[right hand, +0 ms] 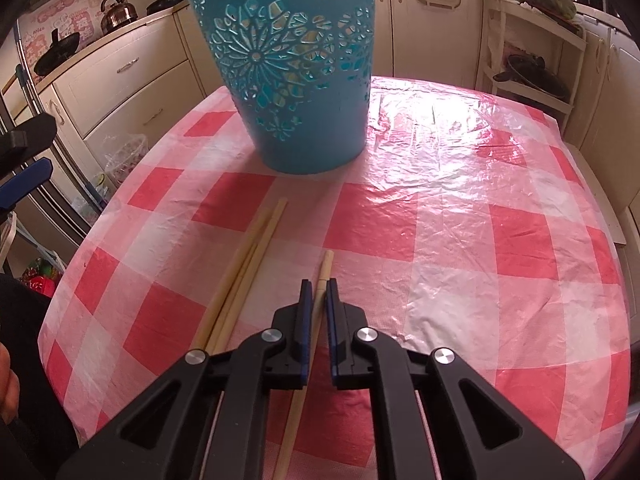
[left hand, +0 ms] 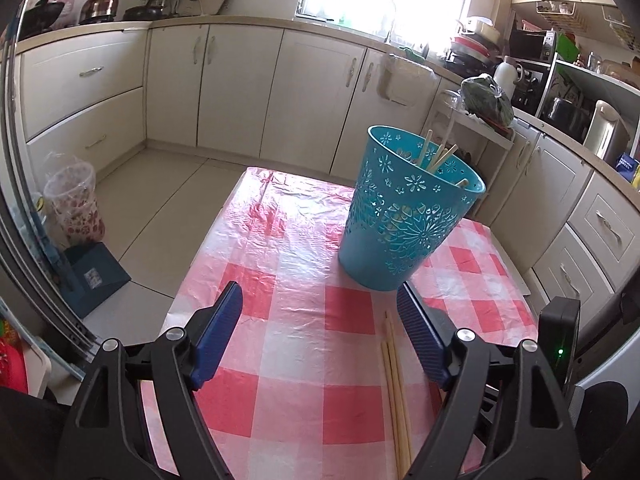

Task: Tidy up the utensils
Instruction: 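Close the right tool on another wooden chopstick, then carry the chopstick with the right tool over the teal bin and open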

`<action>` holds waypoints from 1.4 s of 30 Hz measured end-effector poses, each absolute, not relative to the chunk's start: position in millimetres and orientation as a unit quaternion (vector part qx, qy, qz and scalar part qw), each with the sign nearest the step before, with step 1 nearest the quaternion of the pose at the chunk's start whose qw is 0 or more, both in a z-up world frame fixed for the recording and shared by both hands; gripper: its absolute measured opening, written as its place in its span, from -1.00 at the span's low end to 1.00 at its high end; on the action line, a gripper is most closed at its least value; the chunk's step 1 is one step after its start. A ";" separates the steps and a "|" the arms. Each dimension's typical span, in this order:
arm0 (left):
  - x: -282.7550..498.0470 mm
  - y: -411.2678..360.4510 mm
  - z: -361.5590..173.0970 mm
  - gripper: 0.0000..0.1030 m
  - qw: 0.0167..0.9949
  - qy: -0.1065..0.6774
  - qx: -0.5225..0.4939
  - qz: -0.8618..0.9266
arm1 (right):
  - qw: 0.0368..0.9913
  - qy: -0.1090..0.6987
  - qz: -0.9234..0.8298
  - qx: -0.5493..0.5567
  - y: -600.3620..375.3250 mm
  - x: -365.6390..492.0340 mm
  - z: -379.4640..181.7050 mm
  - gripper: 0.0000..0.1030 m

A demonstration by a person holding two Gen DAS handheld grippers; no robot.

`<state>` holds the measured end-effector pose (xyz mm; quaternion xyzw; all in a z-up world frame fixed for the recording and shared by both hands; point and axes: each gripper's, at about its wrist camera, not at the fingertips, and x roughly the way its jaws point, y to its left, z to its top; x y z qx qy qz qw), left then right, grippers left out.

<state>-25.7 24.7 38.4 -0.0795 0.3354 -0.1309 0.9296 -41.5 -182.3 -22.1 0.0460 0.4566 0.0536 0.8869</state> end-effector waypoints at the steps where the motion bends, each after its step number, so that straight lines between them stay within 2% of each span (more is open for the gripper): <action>1: -25.5 23.8 37.1 0.47 0.929 0.338 -0.078 -0.132 | 0.887 0.457 0.052 0.044 -181.7 -41.4 -22.2 -0.85; 8: -21.5 20.4 30.2 0.47 0.924 0.349 -0.072 -0.135 | 0.889 0.455 0.051 0.031 -180.2 -41.9 -23.0 -0.85; 17: -15.0 15.6 19.9 0.47 0.920 0.364 -0.067 -0.133 | 0.880 0.455 0.069 0.119 -206.5 -53.2 -16.6 -0.88; 42: -8.7 15.0 9.2 0.47 0.913 0.381 -0.075 -0.127 | 0.909 0.344 0.111 0.207 -227.7 -88.0 51.8 -0.88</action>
